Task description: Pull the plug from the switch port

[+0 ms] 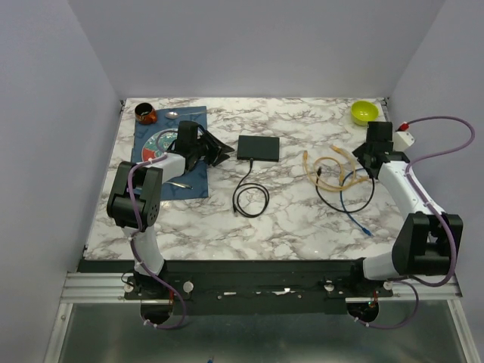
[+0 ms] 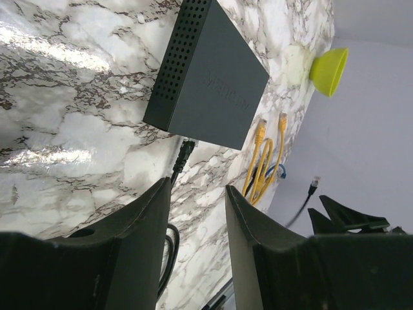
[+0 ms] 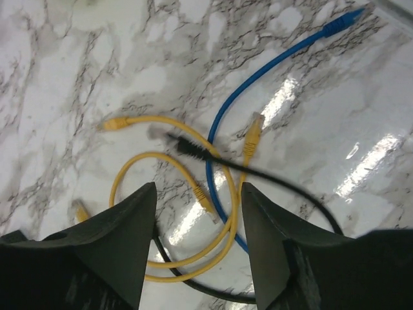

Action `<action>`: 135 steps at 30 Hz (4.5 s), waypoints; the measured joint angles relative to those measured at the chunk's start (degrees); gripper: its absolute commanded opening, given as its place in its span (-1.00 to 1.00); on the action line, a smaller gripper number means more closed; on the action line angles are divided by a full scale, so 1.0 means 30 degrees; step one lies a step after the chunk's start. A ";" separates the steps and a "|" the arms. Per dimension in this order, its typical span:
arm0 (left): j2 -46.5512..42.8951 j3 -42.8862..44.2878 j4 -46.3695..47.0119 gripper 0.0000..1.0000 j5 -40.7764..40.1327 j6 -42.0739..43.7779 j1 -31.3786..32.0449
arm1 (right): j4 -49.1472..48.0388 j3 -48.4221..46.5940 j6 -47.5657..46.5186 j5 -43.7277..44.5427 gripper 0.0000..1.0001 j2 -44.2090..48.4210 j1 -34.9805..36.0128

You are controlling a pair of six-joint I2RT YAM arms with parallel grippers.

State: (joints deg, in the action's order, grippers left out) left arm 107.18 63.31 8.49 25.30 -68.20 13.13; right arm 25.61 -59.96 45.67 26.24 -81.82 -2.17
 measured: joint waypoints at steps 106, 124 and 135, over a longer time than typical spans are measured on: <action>0.5435 -0.0197 0.9049 -0.13 -0.0627 -0.2616 0.2827 | -0.6149 -1.0491 -0.0051 -1.6691 -0.71 -1.4229 0.7227; 0.5763 -0.0204 0.9194 -0.26 -0.0634 -0.3585 0.2732 | -0.6375 -1.0586 0.0991 -1.7646 -0.81 -1.5628 0.7242; 0.5807 -0.0627 0.9632 -0.32 -0.1253 -0.4459 0.2739 | -0.6506 -1.0448 0.1275 -1.7726 -0.83 -1.5642 0.7235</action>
State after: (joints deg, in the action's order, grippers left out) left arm 124.60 61.43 37.39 21.54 -81.58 21.34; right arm 6.09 -91.31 49.50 -26.94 -128.75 19.53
